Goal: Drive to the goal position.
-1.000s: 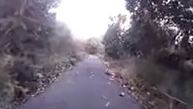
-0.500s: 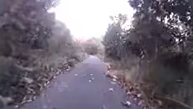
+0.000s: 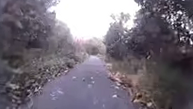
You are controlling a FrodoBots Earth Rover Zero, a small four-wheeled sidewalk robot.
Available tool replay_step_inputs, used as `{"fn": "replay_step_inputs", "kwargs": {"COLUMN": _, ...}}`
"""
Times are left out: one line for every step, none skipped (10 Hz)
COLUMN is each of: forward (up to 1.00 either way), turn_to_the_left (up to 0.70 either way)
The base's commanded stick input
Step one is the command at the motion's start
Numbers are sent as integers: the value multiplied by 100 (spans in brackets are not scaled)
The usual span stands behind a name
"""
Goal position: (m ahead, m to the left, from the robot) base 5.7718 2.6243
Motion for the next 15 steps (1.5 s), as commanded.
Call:
{"fn": "replay_step_inputs", "kwargs": {"forward": 70, "turn_to_the_left": 5}}
{"fn": "replay_step_inputs", "kwargs": {"forward": 70, "turn_to_the_left": 14}}
{"fn": "replay_step_inputs", "kwargs": {"forward": 70, "turn_to_the_left": 22}}
{"fn": "replay_step_inputs", "kwargs": {"forward": 70, "turn_to_the_left": 11}}
{"fn": "replay_step_inputs", "kwargs": {"forward": 70, "turn_to_the_left": 3}}
{"fn": "replay_step_inputs", "kwargs": {"forward": 70, "turn_to_the_left": 0}}
{"fn": "replay_step_inputs", "kwargs": {"forward": 70, "turn_to_the_left": 0}}
{"fn": "replay_step_inputs", "kwargs": {"forward": 70, "turn_to_the_left": 0}}
{"fn": "replay_step_inputs", "kwargs": {"forward": 70, "turn_to_the_left": 0}}
{"fn": "replay_step_inputs", "kwargs": {"forward": 70, "turn_to_the_left": 0}}
{"fn": "replay_step_inputs", "kwargs": {"forward": 70, "turn_to_the_left": 0}}
{"fn": "replay_step_inputs", "kwargs": {"forward": 70, "turn_to_the_left": 0}}
{"fn": "replay_step_inputs", "kwargs": {"forward": 70, "turn_to_the_left": 0}}
{"fn": "replay_step_inputs", "kwargs": {"forward": 70, "turn_to_the_left": 0}}
{"fn": "replay_step_inputs", "kwargs": {"forward": 70, "turn_to_the_left": 0}}
